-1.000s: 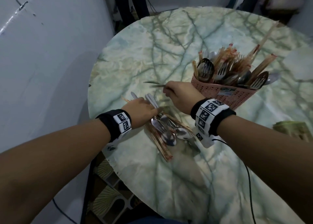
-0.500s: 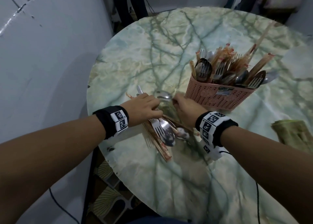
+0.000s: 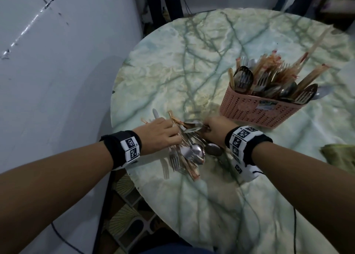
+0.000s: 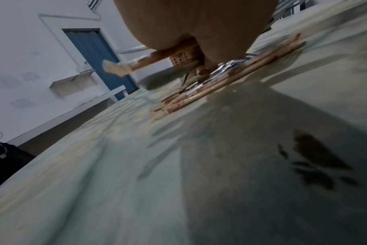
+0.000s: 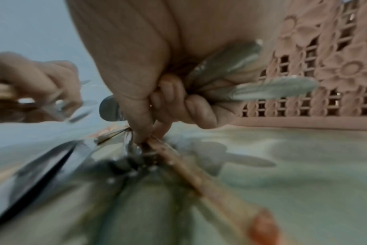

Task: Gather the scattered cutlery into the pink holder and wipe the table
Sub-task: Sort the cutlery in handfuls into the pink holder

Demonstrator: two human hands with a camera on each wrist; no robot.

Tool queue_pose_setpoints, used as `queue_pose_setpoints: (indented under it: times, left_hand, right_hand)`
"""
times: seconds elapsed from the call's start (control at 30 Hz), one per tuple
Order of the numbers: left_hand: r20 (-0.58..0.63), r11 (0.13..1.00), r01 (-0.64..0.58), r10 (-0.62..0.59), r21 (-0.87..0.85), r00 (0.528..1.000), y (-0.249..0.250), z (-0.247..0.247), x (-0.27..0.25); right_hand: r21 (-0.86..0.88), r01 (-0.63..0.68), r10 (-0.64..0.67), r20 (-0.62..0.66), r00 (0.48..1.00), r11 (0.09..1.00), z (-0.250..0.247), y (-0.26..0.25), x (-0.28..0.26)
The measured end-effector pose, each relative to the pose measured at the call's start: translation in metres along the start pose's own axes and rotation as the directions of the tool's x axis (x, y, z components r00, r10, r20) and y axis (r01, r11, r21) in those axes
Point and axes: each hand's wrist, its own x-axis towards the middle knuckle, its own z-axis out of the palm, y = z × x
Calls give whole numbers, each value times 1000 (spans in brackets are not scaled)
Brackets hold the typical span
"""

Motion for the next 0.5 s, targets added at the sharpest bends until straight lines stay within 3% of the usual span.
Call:
queue_pose_setpoints:
  times: [0.1, 0.27, 0.5]
  left_hand:
    - [-11, 1000, -17, 18, 10, 1000, 5, 5, -8]
    - [-47, 988, 22, -15, 151, 999, 9, 9, -18]
    - [-105, 988, 17, 0, 155, 994, 14, 7, -27]
  right_hand:
    - [-18, -8, 9, 21, 1000, 1000, -3, -3, 2]
    - [59, -6, 11, -92, 996, 998, -9, -7, 1]
    - [253, 1, 50, -196, 979, 968, -17, -8, -2]
